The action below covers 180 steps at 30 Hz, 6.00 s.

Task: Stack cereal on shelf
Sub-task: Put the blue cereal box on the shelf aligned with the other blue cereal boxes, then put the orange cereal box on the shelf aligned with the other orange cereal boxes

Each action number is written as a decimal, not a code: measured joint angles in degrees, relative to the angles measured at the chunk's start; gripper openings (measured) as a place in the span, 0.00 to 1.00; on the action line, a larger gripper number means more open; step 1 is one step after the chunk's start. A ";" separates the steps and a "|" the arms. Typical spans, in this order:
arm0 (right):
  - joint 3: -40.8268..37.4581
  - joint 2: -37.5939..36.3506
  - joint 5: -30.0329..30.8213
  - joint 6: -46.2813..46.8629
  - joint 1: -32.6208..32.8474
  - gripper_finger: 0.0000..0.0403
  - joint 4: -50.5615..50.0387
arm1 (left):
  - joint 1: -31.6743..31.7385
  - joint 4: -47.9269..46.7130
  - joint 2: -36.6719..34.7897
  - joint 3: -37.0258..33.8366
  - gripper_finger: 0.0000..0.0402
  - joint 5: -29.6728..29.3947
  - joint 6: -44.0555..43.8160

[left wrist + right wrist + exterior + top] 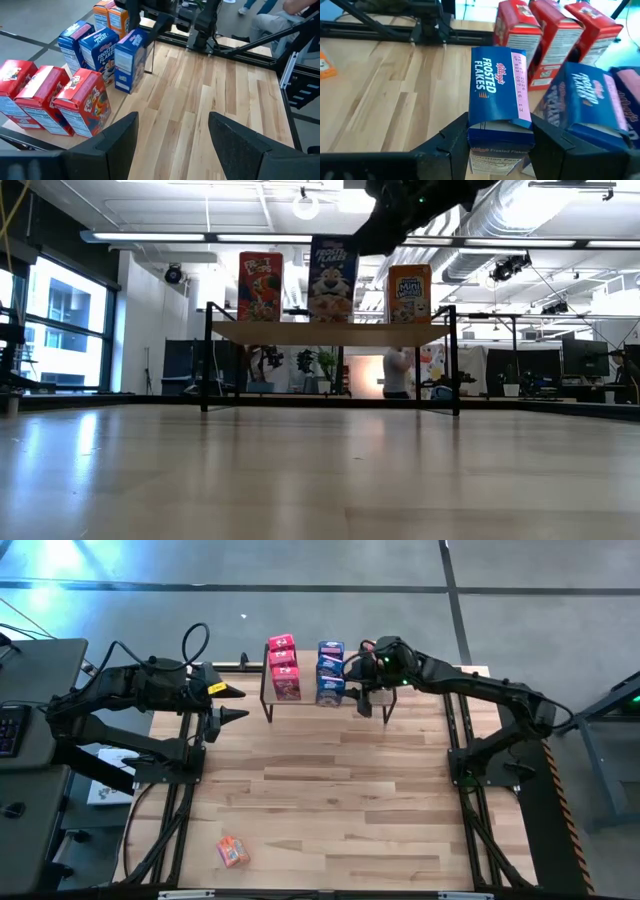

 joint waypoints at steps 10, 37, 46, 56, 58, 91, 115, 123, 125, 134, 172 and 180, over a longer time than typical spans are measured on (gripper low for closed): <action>1.68 0.90 -1.33 -2.07 -1.80 0.39 -1.87 | -0.01 -0.02 0.01 0.00 0.58 0.00 0.00; 1.55 3.37 -2.78 -6.98 -4.51 0.39 -0.73 | 0.00 0.00 0.02 0.02 0.58 0.00 0.00; 1.55 3.37 -2.63 -7.57 -4.51 0.39 -0.93 | -0.01 -0.01 0.02 0.00 0.58 0.00 0.02; 1.55 3.39 0.51 -7.75 -4.47 0.48 -1.25 | -0.02 0.00 0.02 0.00 0.58 0.00 0.01; 1.55 3.41 0.58 -7.77 -4.47 0.49 -1.36 | -0.02 -0.01 0.02 0.00 0.58 0.00 0.02; 1.51 3.25 1.23 -6.15 -4.43 0.70 -0.39 | 0.00 -0.02 0.02 0.00 0.58 0.00 0.01; 1.51 -6.61 8.08 -4.45 0.84 0.71 -7.25 | -0.02 -0.02 0.02 0.00 0.58 0.00 0.00; -0.08 -13.09 11.56 -1.67 4.70 0.71 -13.76 | 0.00 0.00 0.02 0.00 0.58 0.00 0.00; -4.04 -16.50 12.07 -0.85 5.64 0.71 -12.11 | -0.02 0.00 0.00 0.00 0.58 0.00 0.00; -25.59 -38.83 16.94 7.56 9.55 0.71 -0.06 | 0.00 -0.01 0.02 0.00 0.58 0.00 0.00; -66.29 -82.97 17.48 24.10 16.73 0.71 15.68 | 0.00 -0.01 0.01 0.00 0.58 0.00 0.00; -67.93 -82.99 17.85 24.71 16.73 0.71 15.60 | -0.02 -0.02 0.00 0.02 0.58 0.00 0.00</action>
